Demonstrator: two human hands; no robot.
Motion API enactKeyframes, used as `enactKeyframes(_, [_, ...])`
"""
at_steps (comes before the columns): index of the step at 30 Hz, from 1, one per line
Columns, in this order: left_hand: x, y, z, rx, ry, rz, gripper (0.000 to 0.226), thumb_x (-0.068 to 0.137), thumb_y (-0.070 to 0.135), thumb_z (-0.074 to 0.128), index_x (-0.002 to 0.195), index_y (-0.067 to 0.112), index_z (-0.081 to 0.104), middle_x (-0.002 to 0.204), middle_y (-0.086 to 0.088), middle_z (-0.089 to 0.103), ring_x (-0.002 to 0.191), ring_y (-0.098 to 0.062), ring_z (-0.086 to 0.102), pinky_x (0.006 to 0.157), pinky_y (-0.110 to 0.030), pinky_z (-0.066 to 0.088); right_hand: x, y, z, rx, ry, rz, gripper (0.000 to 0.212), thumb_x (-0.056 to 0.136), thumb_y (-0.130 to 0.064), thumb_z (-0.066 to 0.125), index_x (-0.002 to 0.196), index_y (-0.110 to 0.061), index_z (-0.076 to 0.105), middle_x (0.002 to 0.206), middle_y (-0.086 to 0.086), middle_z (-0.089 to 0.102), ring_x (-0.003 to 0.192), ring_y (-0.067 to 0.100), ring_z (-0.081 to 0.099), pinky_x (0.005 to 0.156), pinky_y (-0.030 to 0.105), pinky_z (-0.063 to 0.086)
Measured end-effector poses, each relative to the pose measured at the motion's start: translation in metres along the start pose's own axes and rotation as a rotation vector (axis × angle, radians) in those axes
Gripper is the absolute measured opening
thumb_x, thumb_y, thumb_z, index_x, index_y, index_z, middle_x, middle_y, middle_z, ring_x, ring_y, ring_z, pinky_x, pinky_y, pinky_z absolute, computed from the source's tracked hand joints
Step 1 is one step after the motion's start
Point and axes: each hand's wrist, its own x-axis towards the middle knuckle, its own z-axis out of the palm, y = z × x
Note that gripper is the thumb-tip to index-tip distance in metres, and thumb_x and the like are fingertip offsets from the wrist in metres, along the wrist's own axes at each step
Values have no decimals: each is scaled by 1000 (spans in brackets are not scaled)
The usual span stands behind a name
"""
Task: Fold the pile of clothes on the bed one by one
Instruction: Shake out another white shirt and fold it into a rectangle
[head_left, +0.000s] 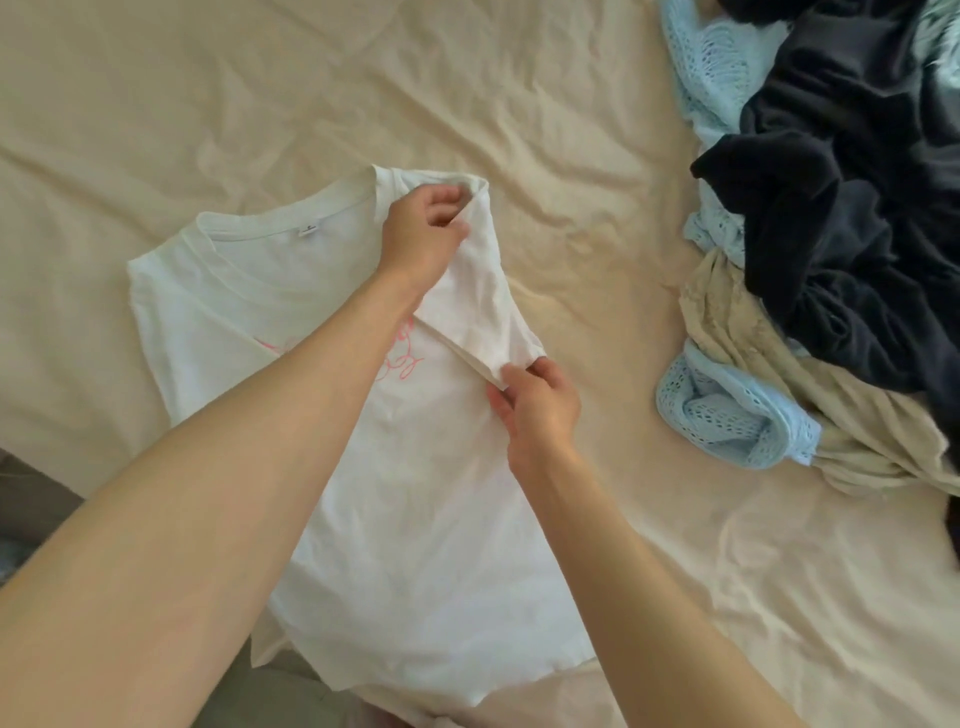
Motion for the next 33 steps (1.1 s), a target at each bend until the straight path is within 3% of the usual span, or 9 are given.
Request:
enactKeyframes(5, [-5, -10, -5, 260, 82, 84, 28, 88, 22, 63, 114, 13, 58, 79, 15, 55, 84, -6, 56, 66, -3, 39, 4, -1, -6, -340, 9, -130, 15, 82, -6, 67, 80, -11, 54, 73, 2, 61, 53, 6, 64, 58, 21, 54])
enactKeyframes(9, [-18, -22, -14, 440, 127, 156, 26, 88, 22, 63, 109, 8, 56, 87, 4, 56, 89, -20, 58, 80, -32, 46, 3, -4, -9, -475, 45, -139, 21, 82, -17, 69, 81, -14, 48, 79, 3, 59, 61, 12, 62, 64, 26, 49])
enactKeyframes(11, [-23, -21, -17, 527, 127, 203, 30, 89, 22, 61, 114, 8, 52, 100, -3, 58, 95, -25, 57, 81, -39, 46, 0, -2, -9, -715, 169, -377, 21, 84, -23, 66, 93, -12, 50, 90, 1, 55, 83, 19, 56, 75, 29, 42])
enactKeyframes(13, [-31, -22, -20, 643, 122, 293, 37, 89, 19, 60, 122, 9, 47, 116, -8, 54, 100, -26, 54, 78, -42, 47, -3, 1, -10, -1006, 229, -825, 25, 88, -16, 62, 109, -5, 55, 104, 7, 56, 100, 25, 51, 88, 33, 37])
enactKeyframes(15, [-43, -28, -24, 805, 136, 411, 43, 87, 12, 59, 128, 9, 46, 126, -11, 48, 111, -29, 49, 82, -41, 45, -1, 4, -4, -1256, 99, -1160, 35, 89, -4, 55, 124, -1, 54, 126, 16, 54, 121, 33, 47, 103, 41, 34])
enactKeyframes(17, [-58, -39, -34, 980, 133, 515, 45, 85, 7, 53, 130, 10, 48, 135, -12, 46, 125, -32, 42, 96, -40, 37, 11, 2, 6, -1528, -98, -1286, 47, 93, -3, 46, 140, -2, 40, 149, 17, 36, 141, 32, 26, 115, 49, 18])
enactKeyframes(19, [-74, -52, -48, 1075, 119, 568, 46, 86, 8, 49, 131, 10, 50, 143, -13, 42, 135, -34, 34, 107, -46, 27, 27, -5, 19, -1747, -231, -1263, 52, 100, -17, 35, 150, -7, 21, 159, 9, 13, 147, 25, 5, 117, 46, 1])
enactKeyframes(22, [-97, -73, -76, 1113, 122, 513, 45, 93, 11, 48, 137, 11, 46, 151, -13, 31, 141, -37, 22, 112, -55, 14, 45, -11, 30, -1925, -246, -1138, 56, 102, -29, 27, 152, -14, 6, 161, 2, -2, 147, 19, -5, 116, 45, -4])
enactKeyframes(33, [-196, -133, -142, 903, 160, 15, 56, 99, 22, 39, 150, 17, 16, 158, -11, 0, 145, -34, -3, 114, -49, 8, -27, 83, -55, -1921, -279, -979, 56, 101, -35, 30, 152, -22, 11, 160, 3, 0, 147, 23, -4, 115, 46, -9])
